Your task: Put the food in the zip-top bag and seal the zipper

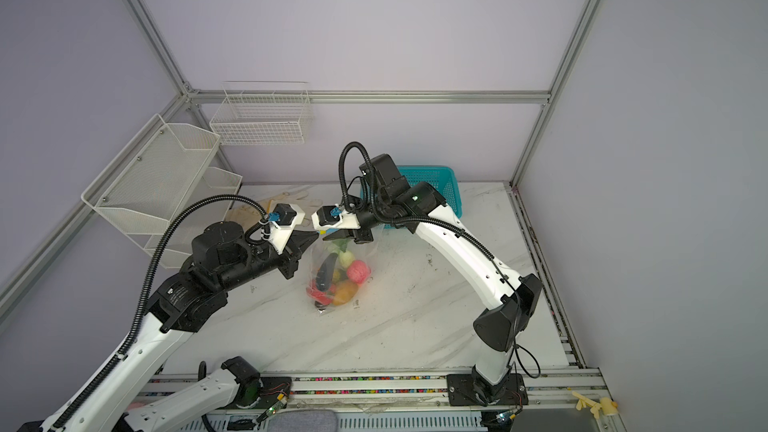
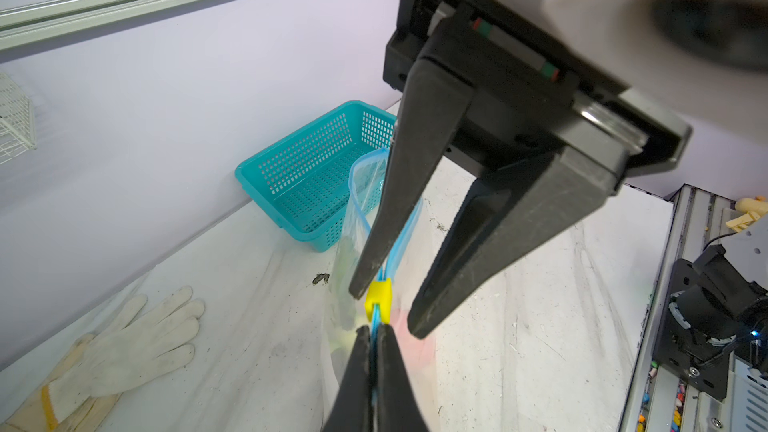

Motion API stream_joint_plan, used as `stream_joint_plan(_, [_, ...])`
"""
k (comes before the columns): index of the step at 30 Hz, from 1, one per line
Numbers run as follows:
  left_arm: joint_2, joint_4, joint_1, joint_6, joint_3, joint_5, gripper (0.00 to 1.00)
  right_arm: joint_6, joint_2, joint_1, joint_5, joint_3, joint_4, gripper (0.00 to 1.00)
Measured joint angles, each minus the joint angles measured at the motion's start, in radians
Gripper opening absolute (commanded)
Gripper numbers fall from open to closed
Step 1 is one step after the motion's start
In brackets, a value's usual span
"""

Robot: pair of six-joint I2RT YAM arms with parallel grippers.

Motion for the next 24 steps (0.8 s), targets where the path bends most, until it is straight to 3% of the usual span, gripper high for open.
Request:
stream_joint_plan(6, [0.0,0.0,0.0,0.001,0.0,-0.005,0.0,0.002,0.031,0.002,-0.019,0.033,-0.018,0.37])
stream_joint_plan(12, [0.0,0.0,0.0,0.002,-0.001,-0.008,0.0,0.0,0.06,0.002,-0.024,0.06,-0.039,0.31])
stream_joint_plan(24, [0.0,0.0,0.0,0.005,-0.002,-0.016,0.0,0.005,0.052,0.002,-0.016,0.056,-0.037,0.3])
